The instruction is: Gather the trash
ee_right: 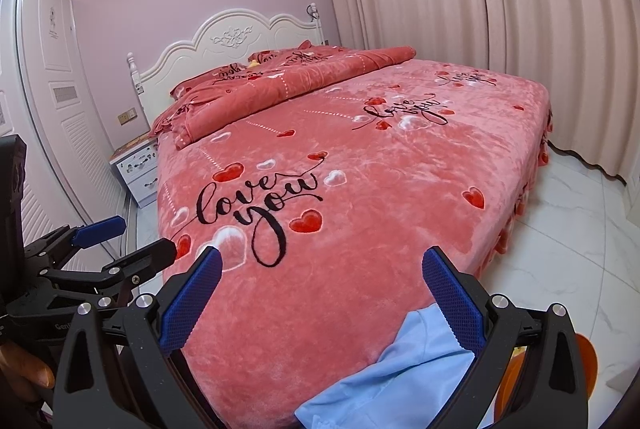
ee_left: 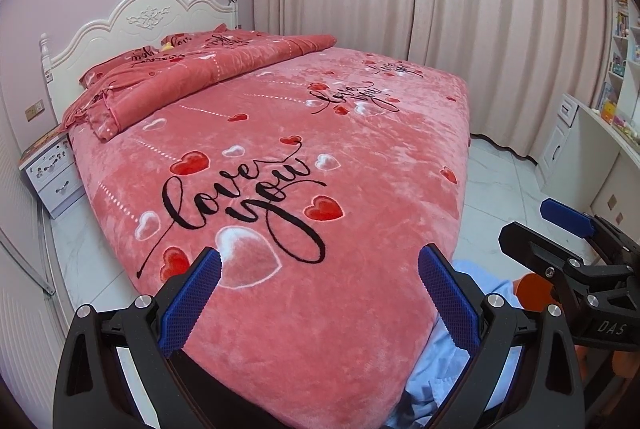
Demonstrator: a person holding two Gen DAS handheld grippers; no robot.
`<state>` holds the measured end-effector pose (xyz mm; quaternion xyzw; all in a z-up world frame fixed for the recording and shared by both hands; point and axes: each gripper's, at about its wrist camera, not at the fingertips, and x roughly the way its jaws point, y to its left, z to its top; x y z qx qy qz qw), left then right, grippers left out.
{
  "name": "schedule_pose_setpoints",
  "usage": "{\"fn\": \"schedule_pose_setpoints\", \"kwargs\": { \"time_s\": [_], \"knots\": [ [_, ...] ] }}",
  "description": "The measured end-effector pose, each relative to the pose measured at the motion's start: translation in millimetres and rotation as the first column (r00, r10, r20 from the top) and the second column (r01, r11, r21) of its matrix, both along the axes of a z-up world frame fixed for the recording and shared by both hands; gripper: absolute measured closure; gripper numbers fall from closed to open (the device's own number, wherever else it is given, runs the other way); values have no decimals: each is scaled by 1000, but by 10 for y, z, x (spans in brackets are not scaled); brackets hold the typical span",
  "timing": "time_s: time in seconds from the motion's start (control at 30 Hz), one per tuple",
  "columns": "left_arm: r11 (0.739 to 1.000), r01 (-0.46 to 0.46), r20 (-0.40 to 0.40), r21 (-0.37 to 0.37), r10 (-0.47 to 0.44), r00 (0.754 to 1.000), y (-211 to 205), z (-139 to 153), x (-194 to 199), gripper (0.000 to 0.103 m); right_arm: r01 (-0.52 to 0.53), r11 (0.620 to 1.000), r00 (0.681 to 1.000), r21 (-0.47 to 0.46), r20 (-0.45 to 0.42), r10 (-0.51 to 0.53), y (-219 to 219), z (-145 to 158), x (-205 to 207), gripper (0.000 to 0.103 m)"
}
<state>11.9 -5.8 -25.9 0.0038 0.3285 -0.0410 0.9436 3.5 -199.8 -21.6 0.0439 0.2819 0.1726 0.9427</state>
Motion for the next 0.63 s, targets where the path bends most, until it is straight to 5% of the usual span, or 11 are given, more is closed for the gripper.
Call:
{"fn": "schedule_pose_setpoints", "kwargs": {
  "time_s": [0.63],
  "knots": [
    [1000, 2, -15, -9, -3, 1000, 41, 41, 85, 6, -18, 1000, 999, 4, -26, 18, 66, -78, -84, 5]
  ]
}}
